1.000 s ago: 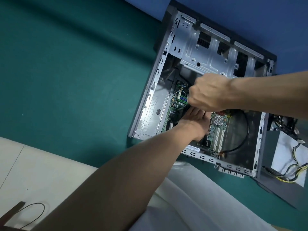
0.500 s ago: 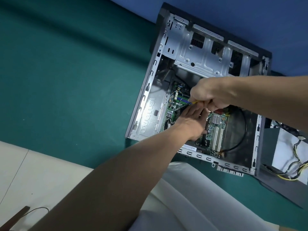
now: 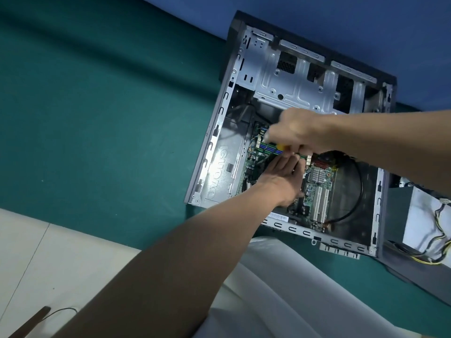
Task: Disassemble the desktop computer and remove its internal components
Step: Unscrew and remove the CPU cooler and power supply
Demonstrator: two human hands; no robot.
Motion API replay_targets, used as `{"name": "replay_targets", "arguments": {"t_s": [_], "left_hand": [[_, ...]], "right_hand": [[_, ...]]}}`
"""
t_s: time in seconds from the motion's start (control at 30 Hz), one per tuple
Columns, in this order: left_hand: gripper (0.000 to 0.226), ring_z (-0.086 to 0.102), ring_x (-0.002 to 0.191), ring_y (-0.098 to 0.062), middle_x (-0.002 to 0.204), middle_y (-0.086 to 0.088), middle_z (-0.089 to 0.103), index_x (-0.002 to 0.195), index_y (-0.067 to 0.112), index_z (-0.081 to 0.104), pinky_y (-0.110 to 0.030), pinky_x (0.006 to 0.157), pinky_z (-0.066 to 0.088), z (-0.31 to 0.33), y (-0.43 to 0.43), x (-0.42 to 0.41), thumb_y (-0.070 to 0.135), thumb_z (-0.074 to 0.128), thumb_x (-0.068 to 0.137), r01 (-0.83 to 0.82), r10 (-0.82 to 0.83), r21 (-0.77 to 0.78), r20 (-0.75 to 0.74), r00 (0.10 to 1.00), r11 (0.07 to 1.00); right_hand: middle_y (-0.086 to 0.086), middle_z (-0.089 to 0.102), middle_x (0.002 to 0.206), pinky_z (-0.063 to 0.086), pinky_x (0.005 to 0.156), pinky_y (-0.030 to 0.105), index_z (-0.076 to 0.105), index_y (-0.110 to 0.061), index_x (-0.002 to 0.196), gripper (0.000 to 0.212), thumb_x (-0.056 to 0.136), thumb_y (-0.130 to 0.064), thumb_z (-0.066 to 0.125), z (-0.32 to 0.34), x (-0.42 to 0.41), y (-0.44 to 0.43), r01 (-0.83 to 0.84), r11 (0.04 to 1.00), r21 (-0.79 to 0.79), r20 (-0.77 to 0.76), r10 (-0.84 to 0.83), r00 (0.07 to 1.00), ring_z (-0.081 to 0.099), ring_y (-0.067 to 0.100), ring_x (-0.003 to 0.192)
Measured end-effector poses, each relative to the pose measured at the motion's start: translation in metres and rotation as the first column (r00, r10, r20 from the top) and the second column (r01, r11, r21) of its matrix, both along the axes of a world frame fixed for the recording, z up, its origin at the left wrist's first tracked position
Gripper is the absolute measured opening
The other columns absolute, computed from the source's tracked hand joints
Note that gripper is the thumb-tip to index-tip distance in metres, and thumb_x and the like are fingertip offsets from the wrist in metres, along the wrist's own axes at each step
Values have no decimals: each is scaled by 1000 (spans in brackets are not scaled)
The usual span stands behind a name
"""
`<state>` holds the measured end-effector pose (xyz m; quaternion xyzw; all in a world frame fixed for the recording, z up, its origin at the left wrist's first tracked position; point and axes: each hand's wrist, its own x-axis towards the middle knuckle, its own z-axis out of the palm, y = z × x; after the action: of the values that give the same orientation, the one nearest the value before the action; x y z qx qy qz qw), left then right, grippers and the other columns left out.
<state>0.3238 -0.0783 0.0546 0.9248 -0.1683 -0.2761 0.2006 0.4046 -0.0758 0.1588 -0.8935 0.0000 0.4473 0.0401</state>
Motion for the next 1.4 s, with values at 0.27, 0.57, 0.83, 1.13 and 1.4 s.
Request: {"name": "replay_targets", "arguments": {"t_s": [0.27, 0.57, 0.83, 1.13, 1.4], "left_hand": [[83, -10, 148, -27, 162, -9, -8, 152, 6, -4, -41, 118, -6, -1, -1, 1, 48, 43, 97, 8, -7, 28, -63, 998, 1000], [84, -8, 148, -28, 161, -11, -3, 152, 9, -10, -44, 121, 0, -2, 0, -2, 37, 49, 99, -31, 24, -74, -87, 996, 997], [89, -3, 148, -31, 160, -15, -1, 152, 6, -5, -44, 118, -5, 0, -1, 0, 46, 50, 95, 18, -18, 37, 4, 1000, 999], [37, 52, 116, -28, 95, -6, 53, 111, 3, 48, -38, 95, 38, 8, 2, -5, 37, 51, 99, -57, 57, 4, -56, 997, 998], [84, 13, 142, -33, 155, -13, 11, 151, 3, 4, -45, 118, 7, 3, -1, -3, 50, 47, 95, 44, -50, 104, 58, 997, 994]], "right_hand": [[7, 62, 78, 41, 48, 25, 58, -5, 84, 27, 100, -20, 43, 5, -7, -6, -568, 799, -199, -57, 569, 820, 55, 17, 60], [3, 51, 54, 30, 37, 20, 44, -10, 60, 31, 87, -16, 58, 4, -15, 7, -822, 529, -209, 240, 843, 481, 50, 16, 46], [5, 43, 57, 22, 29, 14, 51, -2, 77, 30, 101, -13, 38, 0, -12, -3, 363, 930, -55, -185, -367, 912, 28, 9, 28], [3, 50, 57, 37, 43, 27, 43, -11, 68, 34, 99, -25, 40, 11, -21, -16, -911, 130, -391, 74, 991, 110, 46, 16, 45], [2, 50, 58, 21, 31, 16, 53, -5, 85, 22, 99, -19, 44, 2, -4, -14, 479, 877, -30, -191, -475, 859, 30, 8, 36]]}}
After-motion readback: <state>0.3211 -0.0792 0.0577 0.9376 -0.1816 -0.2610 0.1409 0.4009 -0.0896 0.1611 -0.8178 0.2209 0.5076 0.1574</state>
